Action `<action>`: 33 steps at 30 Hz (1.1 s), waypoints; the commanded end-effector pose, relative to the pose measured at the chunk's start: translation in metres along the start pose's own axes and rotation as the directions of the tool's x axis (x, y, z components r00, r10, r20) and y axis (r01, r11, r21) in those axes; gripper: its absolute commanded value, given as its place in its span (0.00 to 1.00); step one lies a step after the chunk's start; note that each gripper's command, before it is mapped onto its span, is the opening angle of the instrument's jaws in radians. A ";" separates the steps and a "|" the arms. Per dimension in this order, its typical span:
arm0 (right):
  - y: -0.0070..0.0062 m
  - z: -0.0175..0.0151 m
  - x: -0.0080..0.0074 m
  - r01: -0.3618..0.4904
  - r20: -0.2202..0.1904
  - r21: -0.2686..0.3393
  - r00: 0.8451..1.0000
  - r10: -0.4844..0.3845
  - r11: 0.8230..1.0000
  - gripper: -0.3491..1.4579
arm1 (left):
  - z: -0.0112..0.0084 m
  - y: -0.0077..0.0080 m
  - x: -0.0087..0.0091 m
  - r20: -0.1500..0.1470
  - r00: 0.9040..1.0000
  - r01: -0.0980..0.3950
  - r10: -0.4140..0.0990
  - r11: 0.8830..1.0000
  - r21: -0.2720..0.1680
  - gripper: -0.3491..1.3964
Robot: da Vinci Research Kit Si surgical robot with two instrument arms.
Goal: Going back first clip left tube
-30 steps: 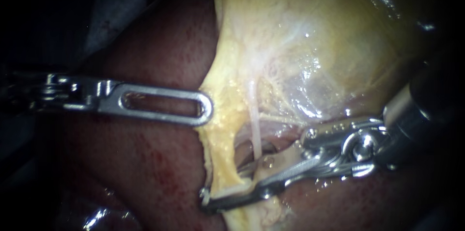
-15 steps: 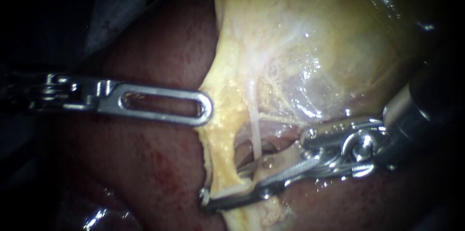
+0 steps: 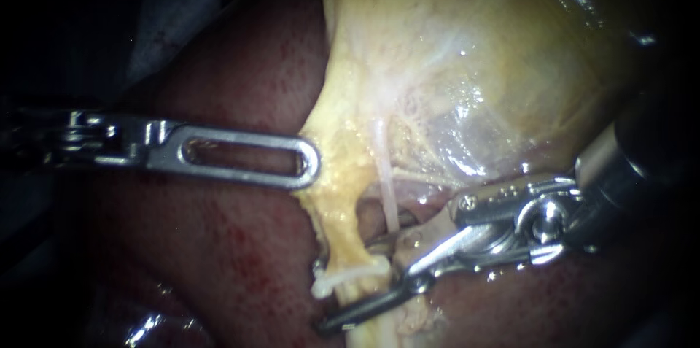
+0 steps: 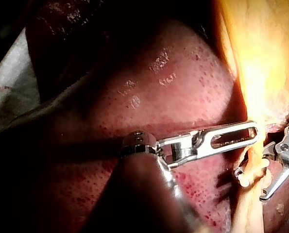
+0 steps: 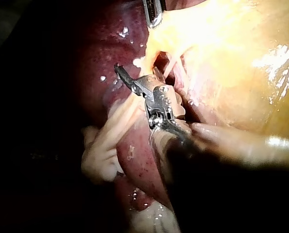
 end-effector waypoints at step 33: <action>-0.0013 -0.0142 0.0023 0.047 -0.090 -0.124 0.994 -0.059 0.991 0.47 | -0.0002 0.0000 0.0001 -0.001 1.000 0.000 0.000 1.000 0.001 0.00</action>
